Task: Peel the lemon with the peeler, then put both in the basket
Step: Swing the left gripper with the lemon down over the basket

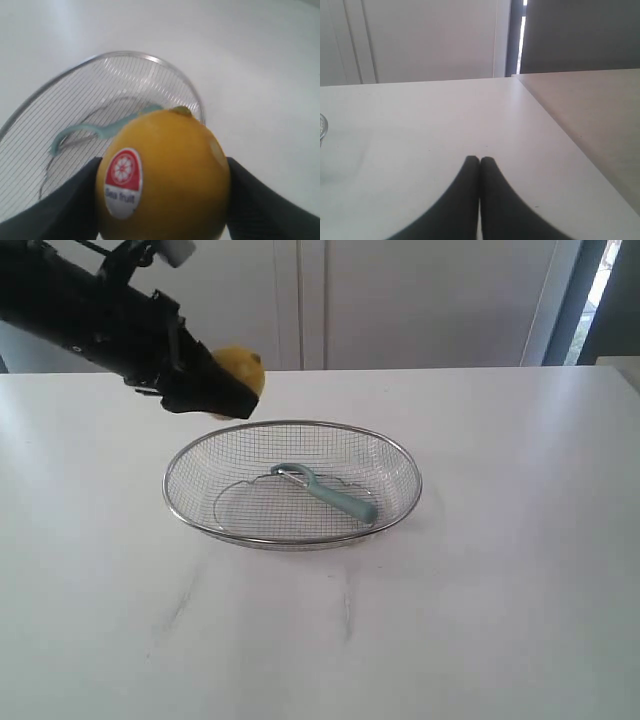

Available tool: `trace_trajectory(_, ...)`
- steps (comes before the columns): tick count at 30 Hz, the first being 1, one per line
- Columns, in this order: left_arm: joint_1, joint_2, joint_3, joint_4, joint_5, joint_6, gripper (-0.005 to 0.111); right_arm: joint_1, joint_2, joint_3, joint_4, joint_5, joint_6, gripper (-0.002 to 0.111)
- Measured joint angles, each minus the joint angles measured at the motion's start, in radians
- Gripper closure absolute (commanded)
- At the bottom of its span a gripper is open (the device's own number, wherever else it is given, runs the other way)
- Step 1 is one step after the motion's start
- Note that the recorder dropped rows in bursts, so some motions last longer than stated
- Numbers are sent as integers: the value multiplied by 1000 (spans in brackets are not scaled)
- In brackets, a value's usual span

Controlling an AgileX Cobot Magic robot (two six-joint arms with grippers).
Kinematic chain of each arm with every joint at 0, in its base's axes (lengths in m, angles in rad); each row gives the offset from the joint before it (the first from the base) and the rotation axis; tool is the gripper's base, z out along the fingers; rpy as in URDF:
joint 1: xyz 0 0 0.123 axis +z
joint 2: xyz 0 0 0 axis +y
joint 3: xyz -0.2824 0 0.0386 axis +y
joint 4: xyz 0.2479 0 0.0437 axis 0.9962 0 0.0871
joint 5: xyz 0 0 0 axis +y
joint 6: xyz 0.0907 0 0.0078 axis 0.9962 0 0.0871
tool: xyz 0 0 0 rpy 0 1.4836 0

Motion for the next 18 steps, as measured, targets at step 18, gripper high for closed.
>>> trace_trajectory(18, -200, 0, -80, 784, 3, -559, 107, 0, 0, 0, 0, 0, 0, 108)
